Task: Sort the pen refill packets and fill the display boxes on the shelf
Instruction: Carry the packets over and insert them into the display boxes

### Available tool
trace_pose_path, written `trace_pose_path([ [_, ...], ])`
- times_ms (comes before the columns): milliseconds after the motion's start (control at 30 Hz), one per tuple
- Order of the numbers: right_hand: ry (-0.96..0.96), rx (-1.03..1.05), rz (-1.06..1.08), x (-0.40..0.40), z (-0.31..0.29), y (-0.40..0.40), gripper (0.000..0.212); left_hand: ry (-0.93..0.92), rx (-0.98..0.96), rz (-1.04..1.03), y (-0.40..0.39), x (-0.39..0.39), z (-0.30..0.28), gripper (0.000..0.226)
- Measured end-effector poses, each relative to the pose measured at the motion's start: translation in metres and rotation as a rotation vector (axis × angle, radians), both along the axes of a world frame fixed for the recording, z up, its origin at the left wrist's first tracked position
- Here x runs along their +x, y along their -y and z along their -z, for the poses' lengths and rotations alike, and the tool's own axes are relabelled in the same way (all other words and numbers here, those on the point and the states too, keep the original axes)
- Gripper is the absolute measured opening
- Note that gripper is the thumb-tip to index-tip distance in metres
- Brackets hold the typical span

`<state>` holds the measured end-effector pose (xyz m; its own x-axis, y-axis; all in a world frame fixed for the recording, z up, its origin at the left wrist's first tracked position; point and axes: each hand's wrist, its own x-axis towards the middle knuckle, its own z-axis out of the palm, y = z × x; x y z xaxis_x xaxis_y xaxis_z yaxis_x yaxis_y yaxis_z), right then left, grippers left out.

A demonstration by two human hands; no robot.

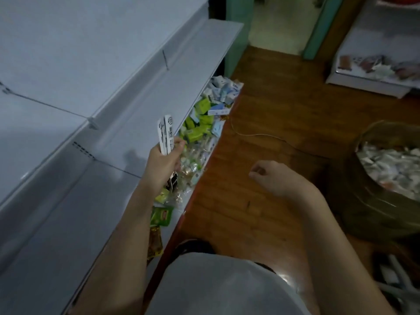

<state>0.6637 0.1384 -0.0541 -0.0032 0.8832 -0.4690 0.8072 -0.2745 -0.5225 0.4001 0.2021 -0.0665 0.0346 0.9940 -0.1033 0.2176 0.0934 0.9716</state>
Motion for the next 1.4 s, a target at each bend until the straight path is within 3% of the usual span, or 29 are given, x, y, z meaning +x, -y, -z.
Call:
trace_pose_path([
  [133,-0.051,-0.064,0.055,0.039,0.014,-0.028,0.029,-0.01,-0.064,0.09,-0.04,0.039,0.012,0.02],
  [267,-0.048,-0.102,0.091,0.072,0.025,-0.078,0.027,-0.065,-0.008,0.106,-0.096,0.084,0.017,0.027],
  [433,0.018,-0.105,0.124,0.122,0.02,-0.163,0.03,0.028,-0.069,0.137,-0.194,0.144,0.027,0.012],
  [533,0.049,-0.085,0.179,0.158,0.006,-0.221,0.028,0.064,-0.104,0.153,-0.259,0.187,0.03,0.015],
  [700,0.051,-0.047,0.283,0.202,-0.005,-0.285,0.024,0.045,-0.104,0.236,-0.339,0.247,0.022,0.022],
  [900,0.024,-0.083,0.333,0.274,0.002,-0.358,0.021,-0.015,-0.139,0.252,-0.429,0.317,0.028,0.015],
  [1400,-0.026,-0.073,0.131,0.472,0.003,-0.611,0.021,0.019,-0.145,0.064,-0.622,0.479,0.023,0.026],
])
